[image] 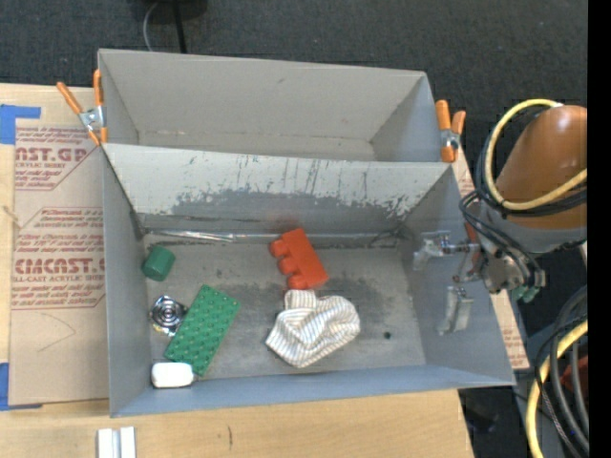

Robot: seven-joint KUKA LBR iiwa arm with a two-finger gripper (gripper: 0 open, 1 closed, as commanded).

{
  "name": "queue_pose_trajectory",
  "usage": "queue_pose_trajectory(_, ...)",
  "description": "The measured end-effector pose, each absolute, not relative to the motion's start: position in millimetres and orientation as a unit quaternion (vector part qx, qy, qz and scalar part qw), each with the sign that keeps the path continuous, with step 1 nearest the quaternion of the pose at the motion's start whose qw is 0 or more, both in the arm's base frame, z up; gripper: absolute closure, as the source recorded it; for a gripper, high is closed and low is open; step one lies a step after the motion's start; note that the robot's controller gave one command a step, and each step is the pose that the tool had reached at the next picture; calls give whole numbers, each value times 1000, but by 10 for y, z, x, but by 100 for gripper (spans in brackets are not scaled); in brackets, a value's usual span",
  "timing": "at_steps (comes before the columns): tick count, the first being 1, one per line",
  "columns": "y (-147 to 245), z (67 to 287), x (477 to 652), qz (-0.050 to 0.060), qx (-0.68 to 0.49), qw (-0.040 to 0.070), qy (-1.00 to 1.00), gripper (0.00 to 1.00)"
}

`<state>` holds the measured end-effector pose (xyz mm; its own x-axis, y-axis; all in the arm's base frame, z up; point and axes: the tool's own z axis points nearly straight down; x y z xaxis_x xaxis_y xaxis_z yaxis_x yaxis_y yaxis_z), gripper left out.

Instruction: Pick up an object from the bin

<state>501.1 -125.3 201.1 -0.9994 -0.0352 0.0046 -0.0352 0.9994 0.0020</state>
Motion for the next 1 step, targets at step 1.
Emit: queue_pose_trajectory(1,-1008,1709,5209,2,69,-7,-998,0)
